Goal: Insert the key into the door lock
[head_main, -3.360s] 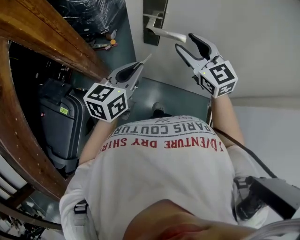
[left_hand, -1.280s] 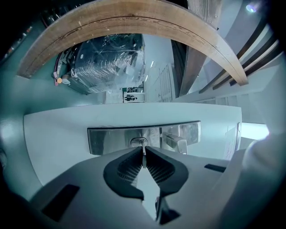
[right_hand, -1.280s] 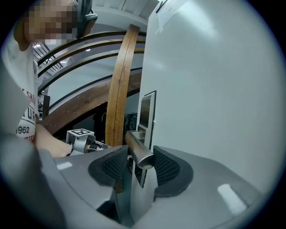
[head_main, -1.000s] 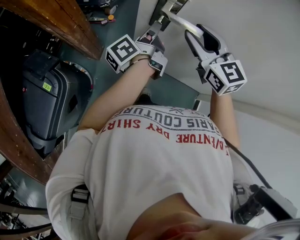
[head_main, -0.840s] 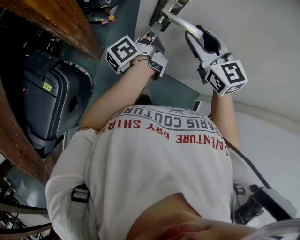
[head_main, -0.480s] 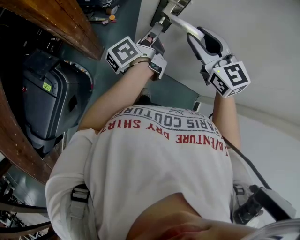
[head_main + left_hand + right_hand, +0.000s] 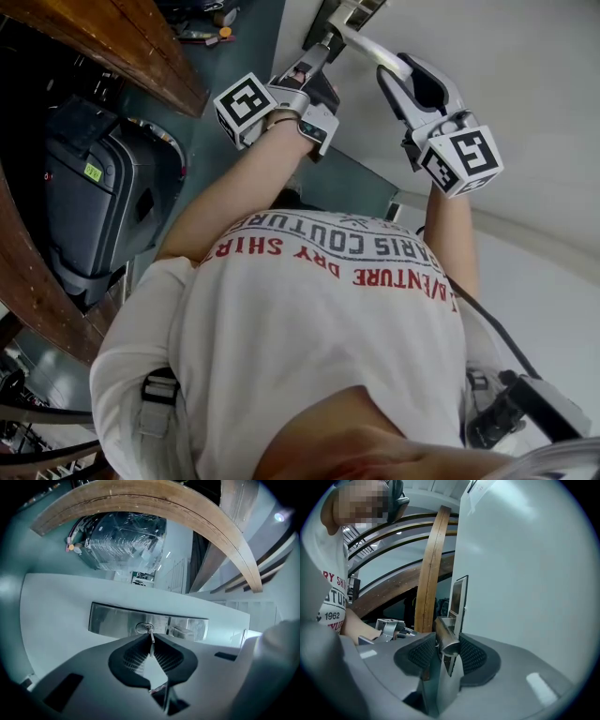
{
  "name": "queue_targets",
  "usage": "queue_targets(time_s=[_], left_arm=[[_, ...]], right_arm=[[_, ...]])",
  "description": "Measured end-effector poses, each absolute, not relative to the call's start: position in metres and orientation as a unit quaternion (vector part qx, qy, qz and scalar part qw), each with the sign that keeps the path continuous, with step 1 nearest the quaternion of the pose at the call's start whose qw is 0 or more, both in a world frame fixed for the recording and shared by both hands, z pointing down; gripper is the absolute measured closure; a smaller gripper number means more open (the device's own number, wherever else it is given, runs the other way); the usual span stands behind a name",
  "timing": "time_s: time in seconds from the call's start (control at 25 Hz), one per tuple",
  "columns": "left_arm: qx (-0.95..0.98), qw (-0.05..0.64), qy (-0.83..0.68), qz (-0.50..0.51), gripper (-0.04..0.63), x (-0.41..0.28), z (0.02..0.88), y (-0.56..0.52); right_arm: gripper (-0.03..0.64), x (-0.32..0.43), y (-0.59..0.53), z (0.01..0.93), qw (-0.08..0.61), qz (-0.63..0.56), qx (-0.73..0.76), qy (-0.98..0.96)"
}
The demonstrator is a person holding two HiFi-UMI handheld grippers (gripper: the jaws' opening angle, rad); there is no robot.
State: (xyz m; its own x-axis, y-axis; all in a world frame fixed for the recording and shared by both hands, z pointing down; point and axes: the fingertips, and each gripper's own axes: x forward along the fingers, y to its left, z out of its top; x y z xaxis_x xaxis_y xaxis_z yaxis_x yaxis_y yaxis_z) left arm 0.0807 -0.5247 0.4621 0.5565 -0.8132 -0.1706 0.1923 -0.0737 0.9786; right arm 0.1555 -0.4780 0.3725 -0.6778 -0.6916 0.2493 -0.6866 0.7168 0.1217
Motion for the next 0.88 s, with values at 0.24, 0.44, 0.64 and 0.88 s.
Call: queue_targets(time_s=[0.24,0.44,0.64,0.88], left_arm=[[0.661,0.587,-0.296,-0.362,0.574,0.075,0.458,-0.524],[0.696,0.551,-0.320,-0.332,0.574,0.074,0.453,-0.519],[0.625,0.625,-0.267,-0.384,0.574,0.079,0.462,-0.524],[0.680,0.573,-0.310,-0.336,0.574,0.076,0.454,-0.523]], right_arm=[[0.468,0.151,-0.476,0.370,0.143,-0.010,0.374,-0.916],[0.468,0.151,-0.471,0.368,0.142,-0.011,0.374,-0.916],[0.468,0.155,-0.476,0.373,0.140,-0.006,0.378,-0.915],[0.468,0.152,-0.472,0.368,0.141,-0.008,0.381,-0.914]])
